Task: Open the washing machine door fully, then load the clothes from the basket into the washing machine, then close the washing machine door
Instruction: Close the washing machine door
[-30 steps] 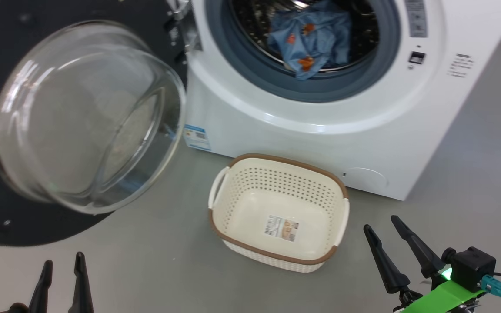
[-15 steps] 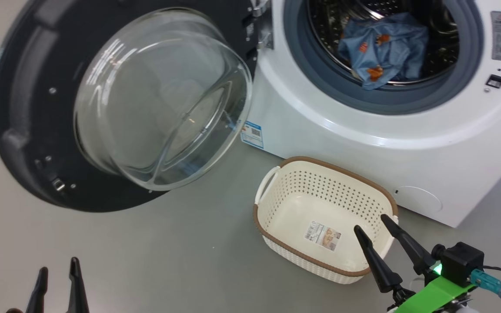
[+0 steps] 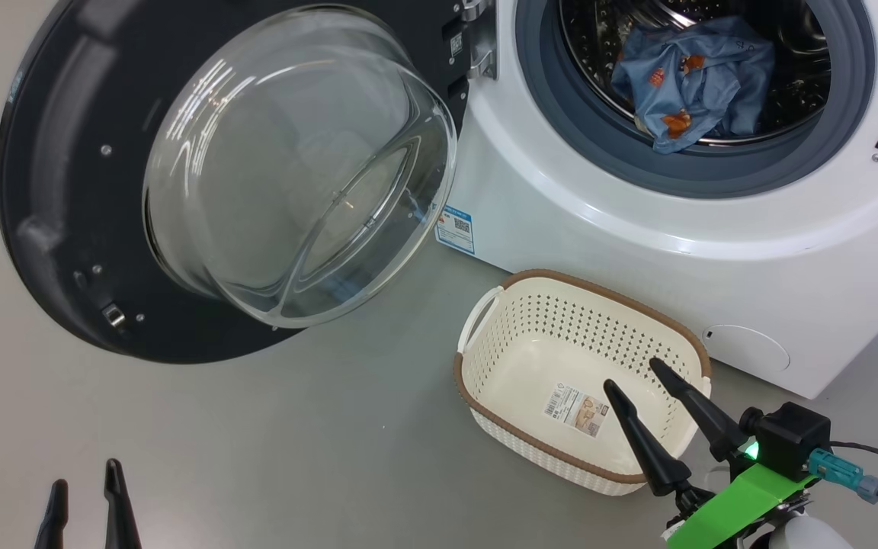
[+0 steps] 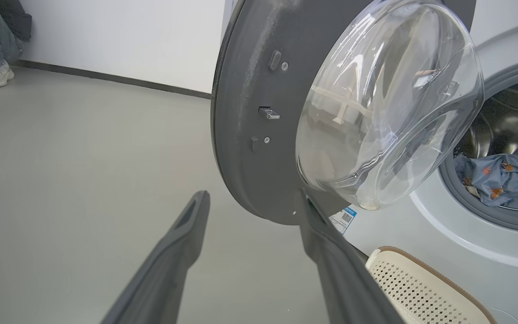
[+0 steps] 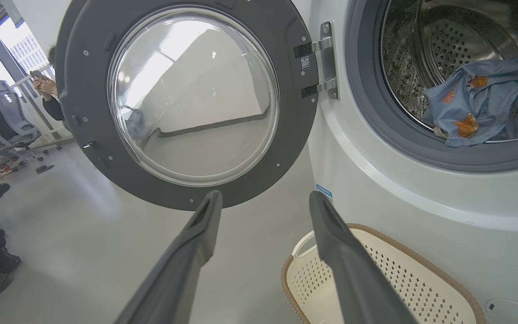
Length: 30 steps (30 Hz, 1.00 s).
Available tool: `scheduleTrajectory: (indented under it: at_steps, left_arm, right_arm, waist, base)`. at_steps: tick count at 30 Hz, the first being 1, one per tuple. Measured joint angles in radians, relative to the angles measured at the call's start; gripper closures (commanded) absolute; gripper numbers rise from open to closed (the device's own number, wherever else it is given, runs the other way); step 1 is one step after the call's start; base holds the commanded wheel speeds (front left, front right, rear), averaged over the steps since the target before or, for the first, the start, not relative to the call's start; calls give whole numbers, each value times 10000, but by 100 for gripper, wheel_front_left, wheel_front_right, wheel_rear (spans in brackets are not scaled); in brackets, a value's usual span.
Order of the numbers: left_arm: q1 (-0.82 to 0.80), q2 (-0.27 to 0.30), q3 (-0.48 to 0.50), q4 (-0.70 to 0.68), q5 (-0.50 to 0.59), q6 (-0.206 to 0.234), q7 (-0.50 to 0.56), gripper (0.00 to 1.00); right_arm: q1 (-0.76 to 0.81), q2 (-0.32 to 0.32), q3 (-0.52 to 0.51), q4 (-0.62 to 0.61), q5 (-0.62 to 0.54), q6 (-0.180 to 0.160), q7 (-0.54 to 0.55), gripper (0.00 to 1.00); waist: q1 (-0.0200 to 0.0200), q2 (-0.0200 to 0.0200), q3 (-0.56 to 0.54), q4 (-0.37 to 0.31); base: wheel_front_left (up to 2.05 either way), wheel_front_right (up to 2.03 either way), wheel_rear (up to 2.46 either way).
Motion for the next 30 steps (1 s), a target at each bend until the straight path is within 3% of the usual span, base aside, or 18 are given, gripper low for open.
scheduleTrajectory:
  at_steps: [4,5,6,8,9,13,21,26,30]
  left_arm:
    - [57,-2,4,-84,-297,0,0,0]
    - [55,-2,-4,-169,-370,0,0,10]
    - [46,-4,-6,-274,-431,0,0,42]
    - [7,-8,33,-577,-686,0,0,91]
    - [-38,-8,81,-740,-767,0,0,100]
    - [-551,199,435,-1684,-1348,0,0,100]
    - [-2366,1887,1394,-2378,-3087,2,-6,100]
    - [-4166,3101,1638,-1421,-5476,2,21,100]
    - [-5500,4117,1641,-90,-7290,2,617,100]
  right_arm:
    - [-33,-13,19,4,2,0,0,0]
    - [-33,-13,19,4,4,0,0,0]
    - [-33,-12,13,2,4,0,0,0]
    - [-32,-6,-17,0,4,0,0,0]
    - [-30,2,-40,0,4,0,0,0]
    - [41,73,-244,-42,2,0,0,0]
    - [425,100,-746,-211,-88,0,0,0]
    - [470,104,-851,-291,-278,0,0,0]
    - [474,98,-899,-305,-290,0,0,0]
  waist:
    - [0,0,24,-1]
    - [0,0,32,-2]
    - [-1,0,40,-2]
    - [0,0,62,-3]
    - [0,0,76,-4]
    - [0,0,149,-6]
    - [0,0,351,-21]
    - [0,0,505,-56]
    - [0,0,620,-109]
  base:
    - [0,0,0]
    - [0,0,0]
    - [0,0,0]
    - [0,0,0]
    - [0,0,0]
    - [0,0,0]
    - [0,0,0]
    - [0,0,0]
    - [0,0,0]
